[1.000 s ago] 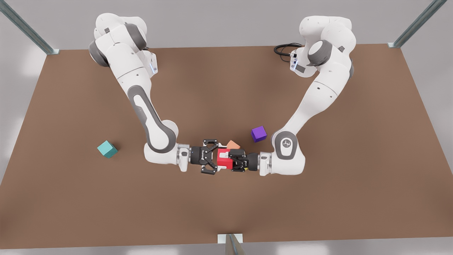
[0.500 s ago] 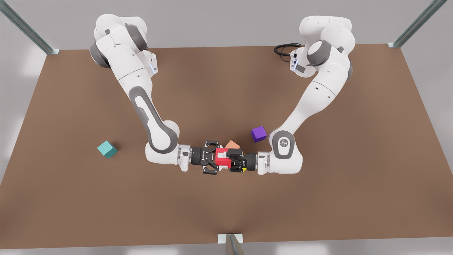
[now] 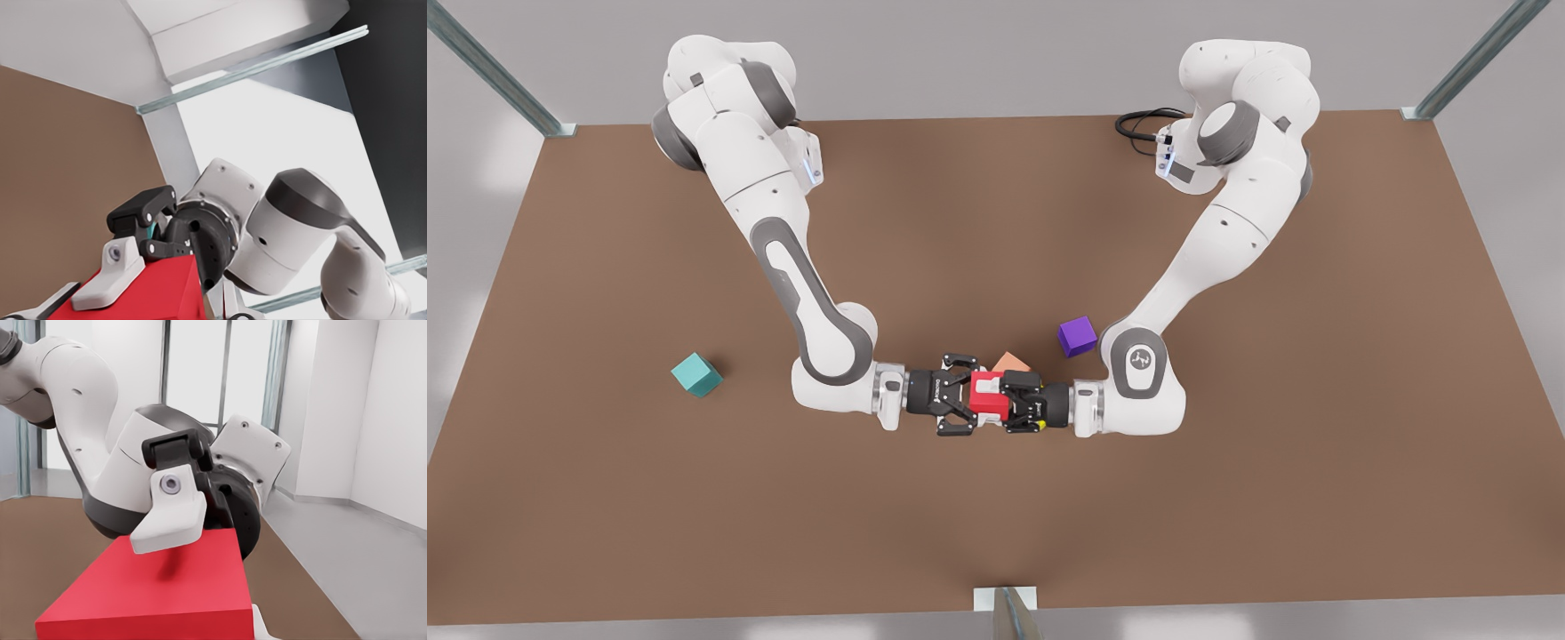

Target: Pick up red wooden cube and pass to hand red wooden cube and place in blue wooden cube

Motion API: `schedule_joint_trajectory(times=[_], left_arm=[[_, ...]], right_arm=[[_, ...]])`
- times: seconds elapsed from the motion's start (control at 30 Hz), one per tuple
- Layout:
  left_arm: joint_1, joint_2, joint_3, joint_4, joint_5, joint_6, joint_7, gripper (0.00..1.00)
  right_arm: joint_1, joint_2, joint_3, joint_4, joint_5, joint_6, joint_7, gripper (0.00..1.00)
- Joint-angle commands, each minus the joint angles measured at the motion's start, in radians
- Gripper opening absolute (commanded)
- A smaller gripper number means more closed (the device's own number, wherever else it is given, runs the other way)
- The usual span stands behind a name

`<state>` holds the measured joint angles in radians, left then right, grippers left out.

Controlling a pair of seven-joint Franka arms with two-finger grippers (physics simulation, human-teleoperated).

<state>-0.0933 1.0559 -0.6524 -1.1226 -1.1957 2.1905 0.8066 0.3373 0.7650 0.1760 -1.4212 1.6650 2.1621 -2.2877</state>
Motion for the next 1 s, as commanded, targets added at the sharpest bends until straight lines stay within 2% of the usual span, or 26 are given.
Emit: schedule_joint_trajectory(times=[0.0,0.3,0.37,0.4,0.47,0.53,0.57,0.6,0.63,0.7,0.73,0.77,0.8,0.83,0.87,0.9,0.97], left_arm=[[0.004,-0.004,-0.001,-0.002,-0.019,-0.006,0.049,1.0],[0.112,-0.01,-0.003,-0.043,-0.008,-0.101,0.06,1.0],[0.156,-0.011,-0.003,-0.062,0.018,-0.152,0.057,1.0],[0.207,-0.057,-0.003,-0.109,0.083,-0.173,0.0,1.0],[0.348,-0.137,-0.012,-0.111,0.471,-0.377,-0.303,1.0],[0.388,-0.18,-0.01,0.047,0.894,-0.642,-0.463,1.0],[0.414,-0.26,-0.021,0.086,1.194,-0.776,-0.665,1.0],[0.397,-0.333,-0.032,0.083,1.403,-0.866,-0.684,1.0],[0.388,-0.378,-0.044,0.084,1.527,-0.964,-0.684,1.0],[0.411,-0.496,-0.039,0.09,1.575,-1.028,-0.762,1.0],[0.463,-0.531,-0.116,0.084,1.569,-1.046,-0.938,1.0],[0.599,-0.541,-0.288,0.08,1.578,-1.064,-0.986,1.0],[0.589,-0.562,-0.257,0.061,1.575,-1.055,-0.972,1.0],[0.332,-0.756,0.171,-0.099,1.417,-0.908,-0.818,1.0],[-0.012,-0.922,0.601,-0.351,1.288,-0.706,-0.788,1.0],[-0.066,-0.916,0.666,-0.371,1.286,-0.747,-0.785,1.0],[-0.056,-0.912,0.666,-0.364,1.225,-0.758,-0.785,1.0]], right_arm=[[0.0,-0.001,0.0,-0.001,0.007,0.001,-0.027,0.62],[-0.026,-0.003,-0.001,-0.008,-0.014,-0.004,-0.026,0.62],[-0.072,-0.006,-0.012,-0.027,-0.091,-0.016,-0.01,0.62],[-0.104,-0.01,-0.012,-0.035,-0.198,-0.022,0.057,0.62],[-0.164,-0.062,-0.012,-0.07,-0.417,-0.042,0.365,0.62],[-0.227,-0.131,-0.013,-0.122,-0.715,-0.062,0.783,0.62],[-0.273,-0.165,-0.015,-0.122,-1.006,-0.111,1.071,0.61],[-0.3,-0.205,-0.021,-0.131,-1.226,-0.146,1.303,0.61],[-0.302,-0.236,-0.052,-0.13,-1.378,-0.237,1.543,0.61],[-0.302,-0.254,-0.09,-0.134,-1.513,-0.283,1.737,0.61],[-0.3,-0.257,-0.116,-0.145,-1.531,-0.292,1.786,0.61],[-0.302,-0.279,-0.128,-0.148,-1.561,-0.34,1.846,0.61],[-0.3,-0.299,-0.142,-0.163,-1.617,-0.349,1.855,0.61],[-0.304,-0.331,-0.153,-0.183,-1.702,-0.341,1.867,0.61],[-0.305,-0.332,-0.171,-0.185,-1.717,-0.34,1.867,0.61],[-0.305,-0.329,-0.191,-0.188,-1.739,-0.303,1.867,0.61],[-0.339,-0.322,-0.196,-0.235,-1.768,-0.174,1.866,0.61]])
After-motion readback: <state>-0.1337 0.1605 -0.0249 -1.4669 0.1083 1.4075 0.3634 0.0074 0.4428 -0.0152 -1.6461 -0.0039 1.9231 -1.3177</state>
